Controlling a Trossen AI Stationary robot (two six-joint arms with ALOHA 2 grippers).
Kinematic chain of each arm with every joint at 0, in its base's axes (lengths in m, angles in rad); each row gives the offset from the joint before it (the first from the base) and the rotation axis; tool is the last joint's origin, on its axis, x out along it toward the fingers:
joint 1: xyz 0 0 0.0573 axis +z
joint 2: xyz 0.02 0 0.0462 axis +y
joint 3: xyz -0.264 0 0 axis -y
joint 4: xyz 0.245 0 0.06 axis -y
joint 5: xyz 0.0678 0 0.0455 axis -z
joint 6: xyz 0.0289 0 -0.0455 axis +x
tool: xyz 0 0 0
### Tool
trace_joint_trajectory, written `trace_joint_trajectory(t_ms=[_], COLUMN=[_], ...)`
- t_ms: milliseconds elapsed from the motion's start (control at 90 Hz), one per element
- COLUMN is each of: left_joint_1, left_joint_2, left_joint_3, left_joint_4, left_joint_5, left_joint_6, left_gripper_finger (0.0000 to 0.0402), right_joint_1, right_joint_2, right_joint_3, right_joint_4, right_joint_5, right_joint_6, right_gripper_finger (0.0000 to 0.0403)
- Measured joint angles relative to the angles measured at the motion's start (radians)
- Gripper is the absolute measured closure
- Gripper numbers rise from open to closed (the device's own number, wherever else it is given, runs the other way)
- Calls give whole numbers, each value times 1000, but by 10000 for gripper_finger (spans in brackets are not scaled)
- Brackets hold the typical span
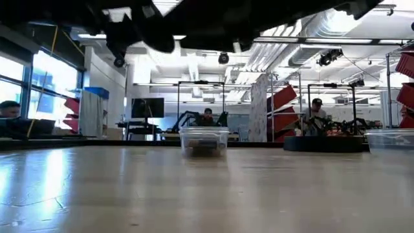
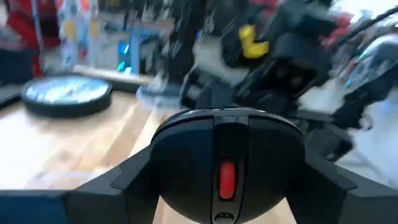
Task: Insert battery
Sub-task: Insert the brown battery into the mouse's battery compartment
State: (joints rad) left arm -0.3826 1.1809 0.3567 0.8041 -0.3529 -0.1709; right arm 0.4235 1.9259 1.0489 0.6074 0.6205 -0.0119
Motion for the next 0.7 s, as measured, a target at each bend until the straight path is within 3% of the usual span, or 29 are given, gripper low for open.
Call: trace_joint_trajectory(t_ms=[244,500,700], left_joint_1=[-51,-105,-129], left_joint_2=[0,3,48], left_joint_3=[-31,-31,-30], left_joint_4=[36,87,143], left_joint_5=[1,2,-32], left_joint_6=[51,122,143], left_gripper_finger=[151,151,151], right_joint_1=[-43,-91,-107], right_joint_2=[-3,-3,-2], right_joint_3=[46,91,126], right_joint_4=[3,-43,-51], right_joint_5=[-58,-215,-273], right_joint_6=[7,71,88], right_gripper_finger=[75,75,75])
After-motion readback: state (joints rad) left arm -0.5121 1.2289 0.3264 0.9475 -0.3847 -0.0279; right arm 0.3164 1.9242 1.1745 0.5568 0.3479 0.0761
